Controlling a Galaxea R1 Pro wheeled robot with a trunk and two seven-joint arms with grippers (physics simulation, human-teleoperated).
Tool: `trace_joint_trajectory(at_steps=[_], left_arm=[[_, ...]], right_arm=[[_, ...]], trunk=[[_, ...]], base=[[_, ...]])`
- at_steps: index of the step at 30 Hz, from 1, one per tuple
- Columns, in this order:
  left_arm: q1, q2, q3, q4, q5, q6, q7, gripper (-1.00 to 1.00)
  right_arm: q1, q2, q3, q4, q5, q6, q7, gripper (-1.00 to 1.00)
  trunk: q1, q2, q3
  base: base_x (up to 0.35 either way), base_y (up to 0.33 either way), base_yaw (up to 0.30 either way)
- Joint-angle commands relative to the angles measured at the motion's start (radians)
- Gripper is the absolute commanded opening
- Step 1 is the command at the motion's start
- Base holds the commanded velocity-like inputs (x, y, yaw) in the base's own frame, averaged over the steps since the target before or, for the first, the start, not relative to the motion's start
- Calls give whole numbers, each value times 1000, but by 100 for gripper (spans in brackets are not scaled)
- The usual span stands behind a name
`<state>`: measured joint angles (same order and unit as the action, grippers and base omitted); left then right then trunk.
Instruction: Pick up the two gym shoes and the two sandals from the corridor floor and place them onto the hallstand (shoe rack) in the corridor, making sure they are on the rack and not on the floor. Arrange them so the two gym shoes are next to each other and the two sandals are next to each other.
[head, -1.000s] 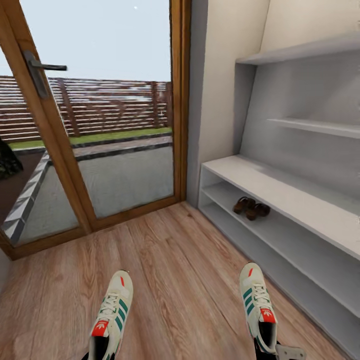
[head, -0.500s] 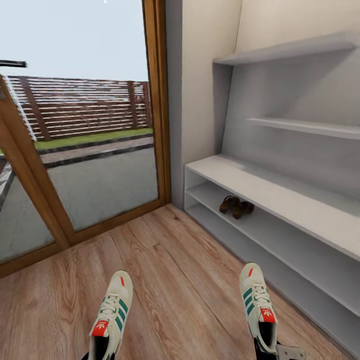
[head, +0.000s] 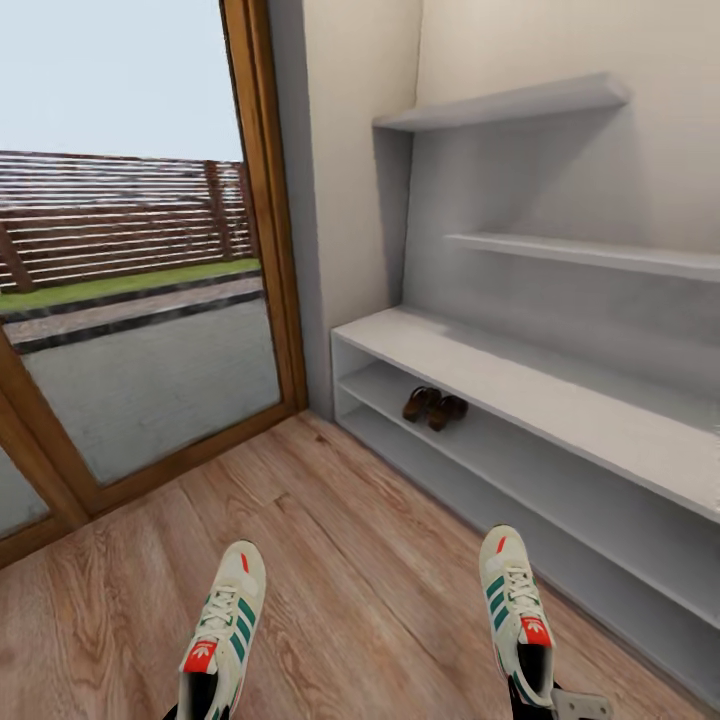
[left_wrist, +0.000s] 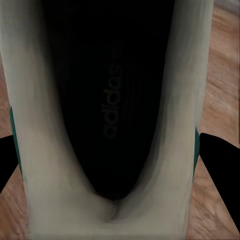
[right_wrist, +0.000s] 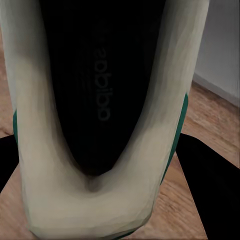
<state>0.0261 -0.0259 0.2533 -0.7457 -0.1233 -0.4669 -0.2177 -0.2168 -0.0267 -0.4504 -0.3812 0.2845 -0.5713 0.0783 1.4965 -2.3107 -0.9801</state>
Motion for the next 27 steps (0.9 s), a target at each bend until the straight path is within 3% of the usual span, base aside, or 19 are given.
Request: trace_joint_trajectory(at_steps=[1,13,27], left_arm=[[0,-2,8,-1,-10,-3,-6,-100],[0,-3,7,-1,-10,-3,-6,-100],[0,-2,8,-1,-10,-3,-6,-100]], right_arm=[[-1,1,-8,1,4,-4,8,-100],[-1,2,-8,1,4,-4,8,-100],[-1,2,-8,1,5,-4,8,-100]], trunk=[[0,0,-1],[0,0,-1],[0,0,-1]], base=[[74,161,-263],[73,252,-263],[4,29,-263]])
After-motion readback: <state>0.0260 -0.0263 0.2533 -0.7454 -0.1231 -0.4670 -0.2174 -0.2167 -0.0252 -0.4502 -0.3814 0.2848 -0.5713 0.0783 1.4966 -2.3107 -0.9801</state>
